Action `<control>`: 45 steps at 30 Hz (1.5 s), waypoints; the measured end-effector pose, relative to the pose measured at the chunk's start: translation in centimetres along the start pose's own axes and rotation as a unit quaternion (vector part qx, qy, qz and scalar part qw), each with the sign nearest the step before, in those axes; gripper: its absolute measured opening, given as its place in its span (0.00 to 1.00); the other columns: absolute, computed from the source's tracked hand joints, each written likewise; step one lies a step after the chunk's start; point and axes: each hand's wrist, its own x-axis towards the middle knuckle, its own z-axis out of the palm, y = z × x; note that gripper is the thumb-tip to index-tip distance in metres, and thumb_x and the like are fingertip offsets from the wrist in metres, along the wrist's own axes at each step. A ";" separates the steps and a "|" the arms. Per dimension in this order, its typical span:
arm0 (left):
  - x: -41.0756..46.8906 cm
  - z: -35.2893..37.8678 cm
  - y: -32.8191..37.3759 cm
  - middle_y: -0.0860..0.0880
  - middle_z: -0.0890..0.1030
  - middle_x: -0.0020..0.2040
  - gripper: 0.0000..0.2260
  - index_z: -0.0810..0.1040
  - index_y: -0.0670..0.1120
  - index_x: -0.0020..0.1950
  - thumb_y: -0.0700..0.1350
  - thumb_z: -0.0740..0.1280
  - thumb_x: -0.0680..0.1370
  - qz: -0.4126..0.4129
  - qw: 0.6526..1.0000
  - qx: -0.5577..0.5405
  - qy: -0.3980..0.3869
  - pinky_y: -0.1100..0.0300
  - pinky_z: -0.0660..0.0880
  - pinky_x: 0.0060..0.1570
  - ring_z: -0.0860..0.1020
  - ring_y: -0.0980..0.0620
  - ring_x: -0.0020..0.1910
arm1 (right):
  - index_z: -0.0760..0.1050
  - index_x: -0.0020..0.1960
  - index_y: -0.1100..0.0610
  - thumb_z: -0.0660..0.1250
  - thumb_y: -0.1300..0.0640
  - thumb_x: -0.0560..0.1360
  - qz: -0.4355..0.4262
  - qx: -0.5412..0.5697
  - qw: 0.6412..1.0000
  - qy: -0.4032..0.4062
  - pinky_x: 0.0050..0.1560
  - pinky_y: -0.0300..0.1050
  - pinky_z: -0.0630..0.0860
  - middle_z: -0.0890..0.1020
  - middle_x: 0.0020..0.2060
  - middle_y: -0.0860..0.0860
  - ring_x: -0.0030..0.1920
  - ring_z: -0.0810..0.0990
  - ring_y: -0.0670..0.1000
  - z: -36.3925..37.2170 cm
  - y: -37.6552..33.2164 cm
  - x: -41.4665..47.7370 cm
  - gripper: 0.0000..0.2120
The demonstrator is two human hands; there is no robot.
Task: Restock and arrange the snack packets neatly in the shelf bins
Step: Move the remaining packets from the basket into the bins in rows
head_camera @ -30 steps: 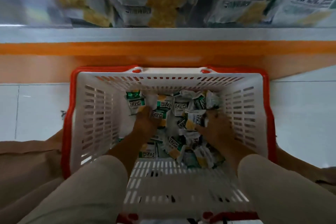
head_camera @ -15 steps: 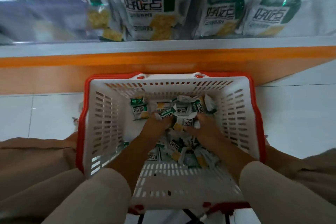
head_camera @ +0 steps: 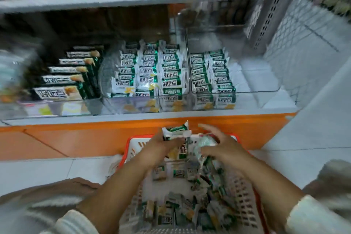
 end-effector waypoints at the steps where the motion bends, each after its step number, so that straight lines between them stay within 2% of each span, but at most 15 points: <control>1: -0.4 -0.4 0.9 0.50 0.83 0.58 0.29 0.75 0.50 0.66 0.57 0.78 0.68 0.005 1.000 -0.021 0.007 0.41 0.76 0.61 0.81 0.47 0.57 | 0.68 0.68 0.40 0.77 0.55 0.69 -0.002 0.013 1.000 0.021 0.55 0.47 0.72 0.68 0.64 0.43 0.63 0.69 0.49 -0.8 -1.2 -0.7 0.32; 4: -1.5 -0.6 3.8 0.41 0.82 0.38 0.16 0.77 0.45 0.58 0.46 0.75 0.74 0.019 0.994 -0.112 -0.003 0.35 0.76 0.57 0.80 0.40 0.44 | 0.72 0.64 0.53 0.79 0.61 0.65 -0.014 0.129 0.991 0.044 0.58 0.56 0.78 0.77 0.61 0.53 0.58 0.79 0.56 -3.0 -4.1 -2.2 0.30; 6: -2.4 0.0 5.8 0.41 0.73 0.30 0.14 0.76 0.45 0.57 0.45 0.73 0.74 0.032 0.990 -0.135 -0.020 0.46 0.81 0.47 0.74 0.42 0.30 | 0.76 0.60 0.53 0.79 0.62 0.61 -0.041 0.185 0.981 0.027 0.56 0.54 0.79 0.79 0.59 0.56 0.54 0.82 0.57 -4.1 -5.7 -3.4 0.29; 9: -3.2 0.9 7.5 0.43 0.71 0.27 0.33 0.58 0.37 0.77 0.43 0.70 0.78 0.033 0.987 -0.148 -0.059 0.54 0.81 0.37 0.73 0.48 0.24 | 0.81 0.54 0.45 0.82 0.54 0.52 -0.083 0.217 0.973 0.018 0.58 0.54 0.77 0.79 0.59 0.58 0.55 0.82 0.56 -5.2 -7.5 -4.4 0.30; 12: -3.0 1.9 8.8 0.46 0.74 0.28 0.24 0.69 0.37 0.65 0.49 0.72 0.76 0.081 0.982 -0.147 -0.084 0.63 0.72 0.26 0.73 0.53 0.23 | 0.79 0.57 0.43 0.79 0.58 0.63 -0.123 0.185 0.973 0.056 0.38 0.43 0.79 0.82 0.52 0.55 0.44 0.85 0.51 -5.8 -8.6 -4.4 0.24; 14: -2.4 2.6 10.1 0.49 0.78 0.30 0.24 0.69 0.39 0.67 0.49 0.71 0.77 0.079 0.983 -0.153 -0.069 0.64 0.71 0.25 0.76 0.55 0.24 | 0.77 0.61 0.46 0.76 0.59 0.69 -0.130 0.180 0.972 0.073 0.36 0.43 0.79 0.81 0.49 0.56 0.42 0.85 0.54 -6.0 -8.9 -4.0 0.22; 18: -1.0 3.1 10.6 0.48 0.85 0.49 0.31 0.73 0.50 0.67 0.53 0.80 0.68 0.096 0.988 -0.108 -0.063 0.57 0.78 0.38 0.83 0.52 0.43 | 0.71 0.62 0.50 0.75 0.56 0.68 -0.131 0.199 0.966 0.105 0.43 0.49 0.81 0.85 0.47 0.52 0.46 0.85 0.54 -5.5 -9.0 -2.6 0.25; 21: 0.0 3.3 10.8 0.51 0.85 0.42 0.29 0.74 0.50 0.66 0.49 0.80 0.67 0.111 0.988 -0.099 -0.041 0.61 0.76 0.34 0.80 0.54 0.34 | 0.69 0.59 0.41 0.75 0.51 0.69 -0.160 0.120 0.968 0.151 0.42 0.43 0.81 0.85 0.46 0.45 0.44 0.85 0.48 -5.3 -9.2 -1.9 0.23; 24: 0.6 3.8 11.8 0.51 0.86 0.51 0.29 0.75 0.57 0.60 0.53 0.81 0.62 0.113 0.988 -0.107 -0.006 0.56 0.80 0.44 0.84 0.51 0.47 | 0.70 0.57 0.31 0.71 0.46 0.72 -0.204 0.015 0.953 0.224 0.46 0.42 0.80 0.76 0.54 0.33 0.46 0.82 0.44 -5.7 -9.3 -1.5 0.18; 27: 0.7 4.1 12.3 0.52 0.85 0.53 0.31 0.74 0.59 0.59 0.58 0.80 0.60 0.136 0.985 -0.101 0.013 0.60 0.79 0.42 0.83 0.52 0.50 | 0.70 0.59 0.27 0.65 0.36 0.69 -0.206 -0.044 0.954 0.212 0.55 0.37 0.75 0.68 0.57 0.27 0.56 0.77 0.40 -5.8 -9.3 -1.3 0.18; 30: 0.3 3.9 12.6 0.53 0.83 0.39 0.29 0.75 0.51 0.62 0.57 0.77 0.65 0.150 0.984 -0.098 -0.010 0.66 0.75 0.33 0.83 0.57 0.37 | 0.62 0.62 0.23 0.67 0.29 0.64 -0.149 -0.026 0.979 0.134 0.61 0.43 0.74 0.70 0.64 0.31 0.63 0.73 0.39 -5.4 -8.8 -1.0 0.29; 32: 0.5 3.4 12.6 0.43 0.75 0.34 0.31 0.75 0.47 0.61 0.60 0.77 0.64 0.154 0.984 -0.092 -0.009 0.66 0.75 0.30 0.84 0.51 0.36 | 0.60 0.64 0.23 0.73 0.32 0.63 -0.134 -0.017 0.986 0.100 0.61 0.44 0.75 0.72 0.64 0.33 0.63 0.74 0.38 -5.2 -8.6 -0.6 0.34; 36: 0.4 2.2 12.5 0.48 0.85 0.53 0.36 0.77 0.57 0.62 0.65 0.80 0.57 0.145 0.983 -0.116 0.000 0.42 0.78 0.57 0.82 0.40 0.55 | 0.68 0.65 0.33 0.73 0.49 0.72 -0.132 0.010 0.983 0.124 0.53 0.47 0.81 0.80 0.56 0.38 0.52 0.82 0.41 -5.2 -8.9 -0.1 0.26; 41: -0.5 1.3 12.8 0.35 0.76 0.57 0.33 0.75 0.59 0.62 0.62 0.78 0.59 0.159 0.978 -0.120 0.055 0.31 0.71 0.60 0.72 0.33 0.60 | 0.70 0.64 0.58 0.55 0.57 0.82 -0.079 0.262 0.960 0.067 0.37 0.50 0.79 0.84 0.45 0.66 0.44 0.84 0.63 -5.5 -9.9 0.1 0.13; 45: -1.1 1.7 13.0 0.45 0.82 0.59 0.38 0.73 0.66 0.62 0.67 0.81 0.54 0.175 0.977 -0.115 0.042 0.32 0.74 0.60 0.78 0.36 0.60 | 0.72 0.59 0.64 0.49 0.54 0.82 -0.073 0.278 0.958 -0.010 0.34 0.50 0.77 0.81 0.44 0.68 0.37 0.81 0.61 -5.0 -10.2 -0.4 0.19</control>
